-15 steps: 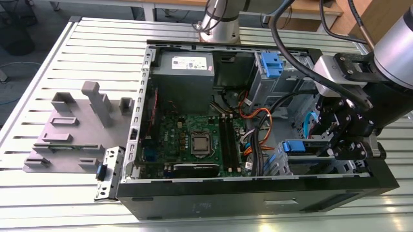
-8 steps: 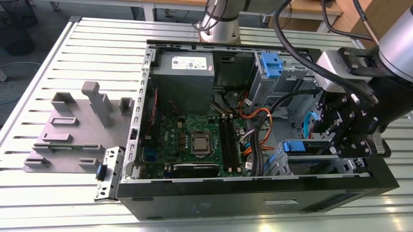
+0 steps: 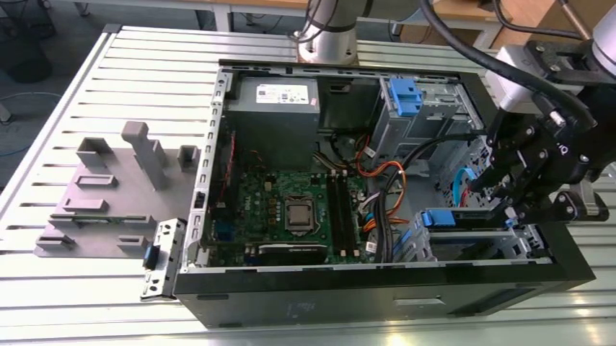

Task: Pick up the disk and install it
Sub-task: 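Insert the first disk wire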

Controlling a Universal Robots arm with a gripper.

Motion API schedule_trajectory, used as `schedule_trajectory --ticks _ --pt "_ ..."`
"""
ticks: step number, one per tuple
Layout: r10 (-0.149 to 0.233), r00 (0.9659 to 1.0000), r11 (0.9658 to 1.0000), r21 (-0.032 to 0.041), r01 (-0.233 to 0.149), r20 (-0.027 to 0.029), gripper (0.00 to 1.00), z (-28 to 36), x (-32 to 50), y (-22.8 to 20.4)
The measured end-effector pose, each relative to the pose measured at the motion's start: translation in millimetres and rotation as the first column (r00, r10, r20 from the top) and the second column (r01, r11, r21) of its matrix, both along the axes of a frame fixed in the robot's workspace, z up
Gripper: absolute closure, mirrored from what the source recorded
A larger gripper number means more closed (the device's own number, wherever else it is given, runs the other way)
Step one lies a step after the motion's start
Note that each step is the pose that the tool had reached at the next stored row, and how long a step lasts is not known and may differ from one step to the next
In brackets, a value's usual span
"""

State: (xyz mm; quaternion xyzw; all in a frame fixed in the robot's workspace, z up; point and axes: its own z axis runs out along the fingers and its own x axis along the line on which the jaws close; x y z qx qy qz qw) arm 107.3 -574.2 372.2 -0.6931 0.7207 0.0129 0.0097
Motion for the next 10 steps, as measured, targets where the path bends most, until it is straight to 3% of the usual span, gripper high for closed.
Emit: schedule_trajectory --ticks 4,10 --pt "0.0 1.0 1.0 0.0001 0.0 0.0001 0.52 0.6 0.1 1.8" --pt "0.0 1.0 1.0 0.0 0.0 0.0003 0.52 0.3 0.1 13.0"
